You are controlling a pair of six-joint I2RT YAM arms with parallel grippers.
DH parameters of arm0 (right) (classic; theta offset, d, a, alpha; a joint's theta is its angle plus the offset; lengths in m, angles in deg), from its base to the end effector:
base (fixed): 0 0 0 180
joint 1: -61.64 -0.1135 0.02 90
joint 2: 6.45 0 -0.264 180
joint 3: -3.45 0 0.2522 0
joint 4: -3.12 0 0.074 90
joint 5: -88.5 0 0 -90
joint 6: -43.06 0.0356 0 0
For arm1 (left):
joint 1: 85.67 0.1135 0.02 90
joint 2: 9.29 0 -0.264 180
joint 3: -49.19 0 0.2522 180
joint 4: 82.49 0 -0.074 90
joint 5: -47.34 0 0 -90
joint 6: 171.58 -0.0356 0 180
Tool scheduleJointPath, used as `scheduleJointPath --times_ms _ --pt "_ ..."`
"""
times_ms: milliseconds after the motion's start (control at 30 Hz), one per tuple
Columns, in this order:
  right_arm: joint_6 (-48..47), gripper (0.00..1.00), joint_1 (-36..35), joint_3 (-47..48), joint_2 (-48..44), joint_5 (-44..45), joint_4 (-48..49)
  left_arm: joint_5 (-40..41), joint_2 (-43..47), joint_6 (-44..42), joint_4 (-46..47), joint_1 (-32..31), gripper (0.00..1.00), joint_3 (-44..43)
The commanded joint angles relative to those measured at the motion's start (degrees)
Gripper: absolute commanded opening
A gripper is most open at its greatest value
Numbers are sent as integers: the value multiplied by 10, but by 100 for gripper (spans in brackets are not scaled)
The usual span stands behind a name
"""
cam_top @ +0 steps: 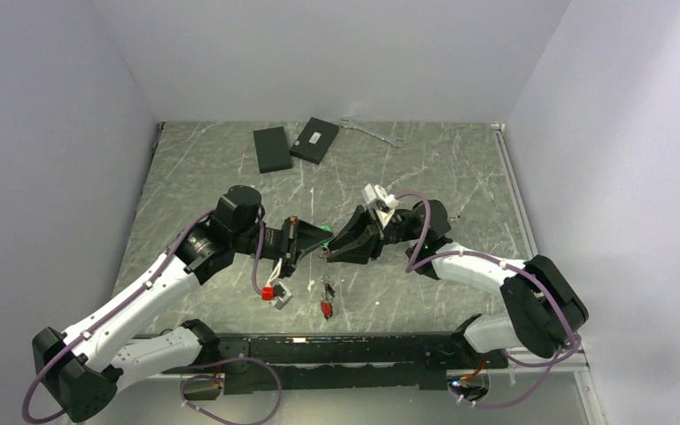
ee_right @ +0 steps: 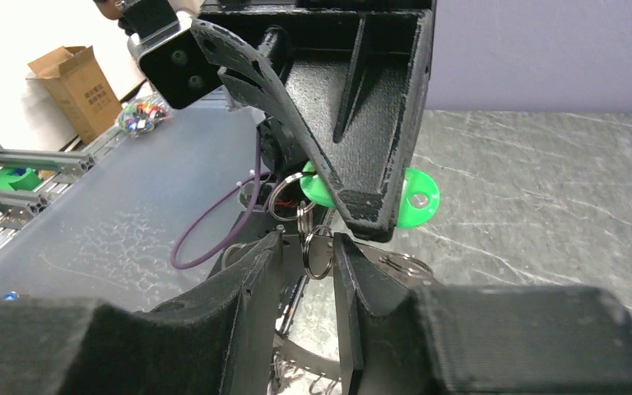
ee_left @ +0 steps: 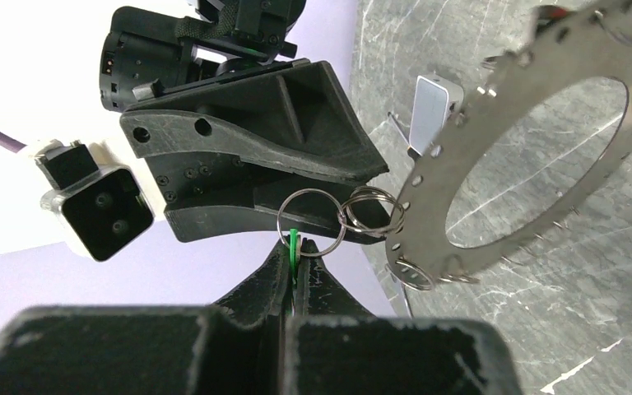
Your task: Remove the keys from the keyring
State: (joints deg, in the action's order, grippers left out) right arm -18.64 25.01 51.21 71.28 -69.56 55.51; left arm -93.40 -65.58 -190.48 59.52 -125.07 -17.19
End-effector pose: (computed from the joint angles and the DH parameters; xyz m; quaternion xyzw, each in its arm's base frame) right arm 0.1914 0.1835 0.2788 -0.4973 0.4259 0.6323 0.4140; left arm 0.1425 -0.1527 0.3321 0.8050 -0.0012 -0.0360 0.5922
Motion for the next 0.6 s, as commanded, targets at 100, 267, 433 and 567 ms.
scheduleJointPath --times_ms 100,267,433,567 --pt "20 26 -10 3 -2 -15 60 -16 -2 -12 22 2 0 -5" --pt "6 18 -10 7 -3 -13 37 -13 -3 -13 20 2 0 -6" --pt "-25 0 -9 10 -4 2 -3 2 1 20 30 2 0 -8" --pt "-19 0 4 16 -6 20 -21 25 19 60 47 3 0 4"
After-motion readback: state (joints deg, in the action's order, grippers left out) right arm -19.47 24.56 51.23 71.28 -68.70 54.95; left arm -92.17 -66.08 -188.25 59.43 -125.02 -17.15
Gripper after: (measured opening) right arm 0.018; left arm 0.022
